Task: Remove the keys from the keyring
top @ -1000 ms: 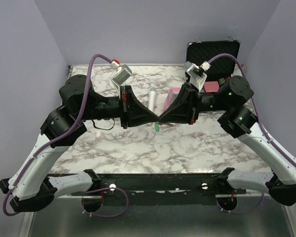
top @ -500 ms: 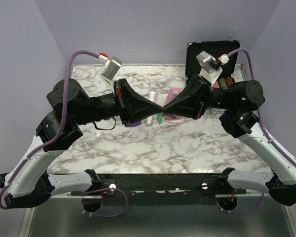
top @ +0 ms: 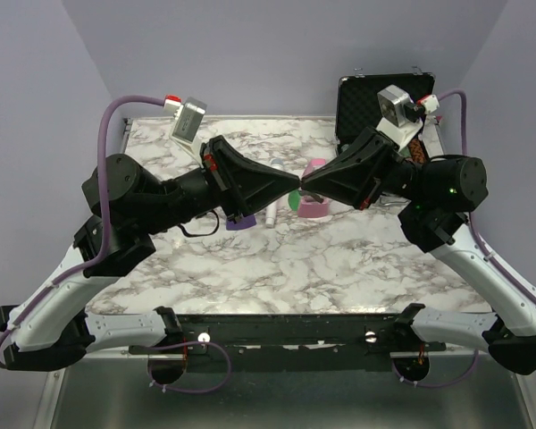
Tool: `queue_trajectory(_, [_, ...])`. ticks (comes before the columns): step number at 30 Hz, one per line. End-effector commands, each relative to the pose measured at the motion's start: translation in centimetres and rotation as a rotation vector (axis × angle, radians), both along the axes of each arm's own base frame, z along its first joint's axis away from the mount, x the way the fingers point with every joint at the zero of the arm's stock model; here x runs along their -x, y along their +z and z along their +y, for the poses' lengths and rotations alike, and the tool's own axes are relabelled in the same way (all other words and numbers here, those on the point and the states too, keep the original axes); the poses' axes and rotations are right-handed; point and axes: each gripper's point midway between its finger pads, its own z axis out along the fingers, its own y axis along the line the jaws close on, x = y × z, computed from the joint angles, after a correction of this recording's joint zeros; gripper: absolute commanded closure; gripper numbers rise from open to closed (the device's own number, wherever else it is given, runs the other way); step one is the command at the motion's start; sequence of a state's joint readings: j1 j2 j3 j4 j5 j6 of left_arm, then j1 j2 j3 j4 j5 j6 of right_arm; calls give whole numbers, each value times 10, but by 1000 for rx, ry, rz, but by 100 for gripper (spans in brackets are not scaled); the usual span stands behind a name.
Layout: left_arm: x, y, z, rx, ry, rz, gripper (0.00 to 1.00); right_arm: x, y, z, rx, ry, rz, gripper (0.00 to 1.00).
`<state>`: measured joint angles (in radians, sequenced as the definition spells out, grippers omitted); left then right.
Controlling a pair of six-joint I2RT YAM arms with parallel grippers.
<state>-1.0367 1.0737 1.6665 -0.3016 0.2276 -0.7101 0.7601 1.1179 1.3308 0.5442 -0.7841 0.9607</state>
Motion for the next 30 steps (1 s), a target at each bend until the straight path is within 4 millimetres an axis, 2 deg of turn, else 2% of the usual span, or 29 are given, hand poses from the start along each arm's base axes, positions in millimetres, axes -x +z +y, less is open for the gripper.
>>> queue_trajectory(1, [-20,-21,-8,-13,87,67,100,13,30,-17,-143,-8,-28,99])
queue_trajectory(14, [-45,-32,-14,39,236,134,100,7,30,-17,-190,-8,7,99])
queue_trajectory(20, [-45,-25,-18,86,258,112,100,5,32,-20,-218,-18,25,99])
queue_trajectory(30, [-48,-26,-14,130,322,116,100,3,35,-25,-257,-33,43,99])
